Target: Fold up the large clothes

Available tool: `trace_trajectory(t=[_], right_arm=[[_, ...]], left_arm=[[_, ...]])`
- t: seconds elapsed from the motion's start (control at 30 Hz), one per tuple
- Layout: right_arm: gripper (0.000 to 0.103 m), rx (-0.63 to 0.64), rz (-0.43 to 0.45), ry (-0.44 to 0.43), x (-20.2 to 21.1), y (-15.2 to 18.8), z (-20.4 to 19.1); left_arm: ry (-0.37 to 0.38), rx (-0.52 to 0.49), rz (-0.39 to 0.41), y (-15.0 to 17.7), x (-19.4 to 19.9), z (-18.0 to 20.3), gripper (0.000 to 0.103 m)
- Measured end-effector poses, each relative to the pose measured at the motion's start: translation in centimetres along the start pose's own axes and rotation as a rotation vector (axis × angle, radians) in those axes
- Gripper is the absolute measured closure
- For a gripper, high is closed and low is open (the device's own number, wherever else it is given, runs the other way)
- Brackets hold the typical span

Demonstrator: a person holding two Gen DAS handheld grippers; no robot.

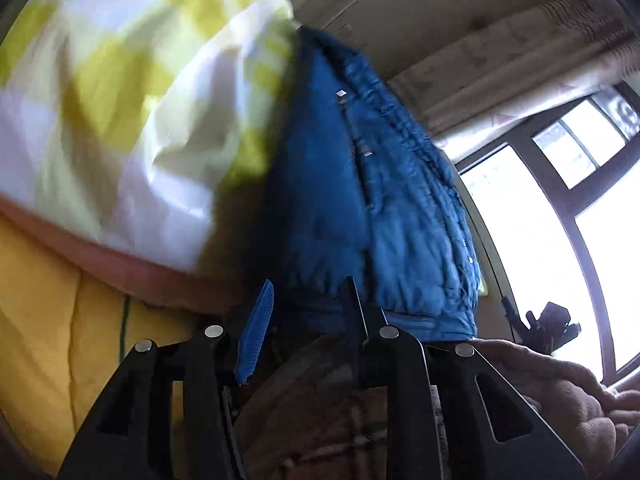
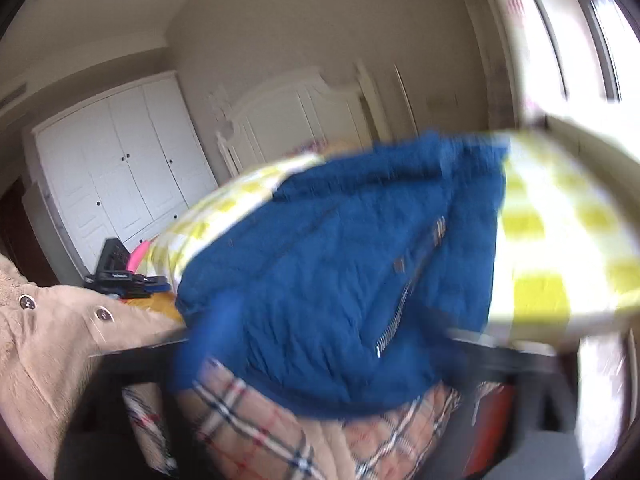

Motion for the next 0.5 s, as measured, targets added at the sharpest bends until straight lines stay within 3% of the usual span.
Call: trace_trajectory(t=[0.1, 0.13, 0.17, 0.2, 0.23, 0.3, 0.5], right_arm=[[0.002, -0.08, -0.017, 0.068, -0.6, 1.2, 3.4], [0.002, -0.098, -0.021, 0.074, -0.8, 1.5, 4.2], [0.002, -0.129, -0.031, 0.073, -1.2, 1.9, 5.3], [0.002, -0.15, -0.041, 0.068, -1.4, 2.3, 6.0], [0.002, -0.179, -0.058, 0.062, -2.0, 2.8, 6.9], [0.002, -0.219, -0.076, 0.052, -2.7, 3.6, 8.2], [0.002, -0.304, -0.09, 0.041, -4.3, 5.2, 11.0]], left_arm=[[-0.045, 0.004, 0.034, -0.4, -0.6, -0.9, 0.083], [-0.059, -0.021, 0.037, -0.8, -0.7, -0.8, 0.076], [-0.063, -0.04, 0.036, -1.1, -0.9, -0.7, 0.042], [-0.051, -0.055, 0.039, -1.5, -1.1, -0.3, 0.017], [-0.007, -0.069, 0.075, -2.1, -1.1, 0.3, 0.004], [0.032, -0.089, 0.083, -2.5, -1.6, 1.0, 0.004], [-0.198, -0.278, 0.016, -3.3, -3.8, 0.6, 0.004]])
Point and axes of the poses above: each gripper's, at about its wrist camera, not at the fingertips, and x roughly against the way its jaws point, z to its right, y to its underside, the point moved 10 cm from there along -x, roughly the way its jaws point, and after that the axes turned 14 degrees about -x, right-handed, at the moved point
